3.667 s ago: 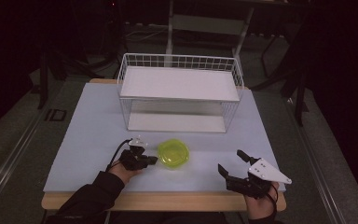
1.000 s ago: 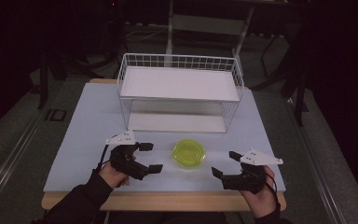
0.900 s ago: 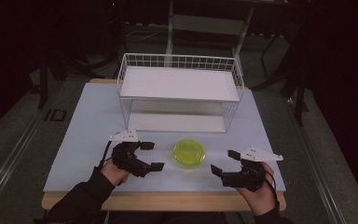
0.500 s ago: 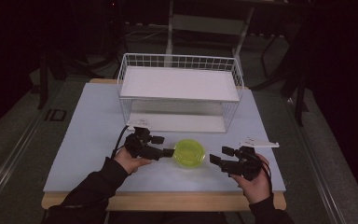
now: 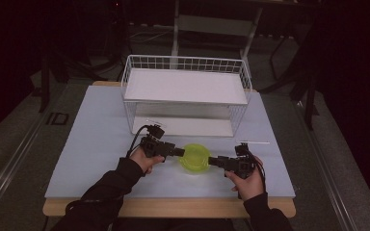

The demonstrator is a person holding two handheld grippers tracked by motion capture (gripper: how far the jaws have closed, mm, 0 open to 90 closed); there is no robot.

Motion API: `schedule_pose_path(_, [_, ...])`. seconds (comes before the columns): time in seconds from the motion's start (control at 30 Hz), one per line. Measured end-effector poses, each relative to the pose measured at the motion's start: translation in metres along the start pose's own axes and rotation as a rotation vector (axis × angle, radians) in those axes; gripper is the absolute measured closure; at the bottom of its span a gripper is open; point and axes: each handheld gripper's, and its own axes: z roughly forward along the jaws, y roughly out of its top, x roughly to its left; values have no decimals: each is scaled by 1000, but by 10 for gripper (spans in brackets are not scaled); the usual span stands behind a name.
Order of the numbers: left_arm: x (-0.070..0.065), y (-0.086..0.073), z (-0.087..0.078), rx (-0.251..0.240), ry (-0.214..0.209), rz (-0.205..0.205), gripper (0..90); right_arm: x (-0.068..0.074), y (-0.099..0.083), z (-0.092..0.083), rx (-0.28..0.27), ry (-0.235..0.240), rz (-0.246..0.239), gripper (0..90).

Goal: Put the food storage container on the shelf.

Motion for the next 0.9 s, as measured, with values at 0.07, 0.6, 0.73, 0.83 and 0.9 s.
schedule_pose_path(0.07, [3, -1, 3, 9, -11, -27, 399, -4, 0, 4, 15, 5, 48, 449])
schedule_pose_path(0.6, [6, -4, 14, 58, -72, -66, 722, -7, -4, 20, 63, 64, 153, 700])
schedule_pose_path(0.73, [-2, -7, 11, 75, -70, -74, 767, -1, -4, 19, 63, 49, 129, 752])
schedule_pose_path(0.83, [-10, -10, 9, 75, -42, -45, 788, 2, -3, 15, 50, 33, 117, 793])
schedule_pose_path(0.9, [-13, -11, 8, 68, -33, -53, 808, 5, -2, 13, 45, 18, 89, 804])
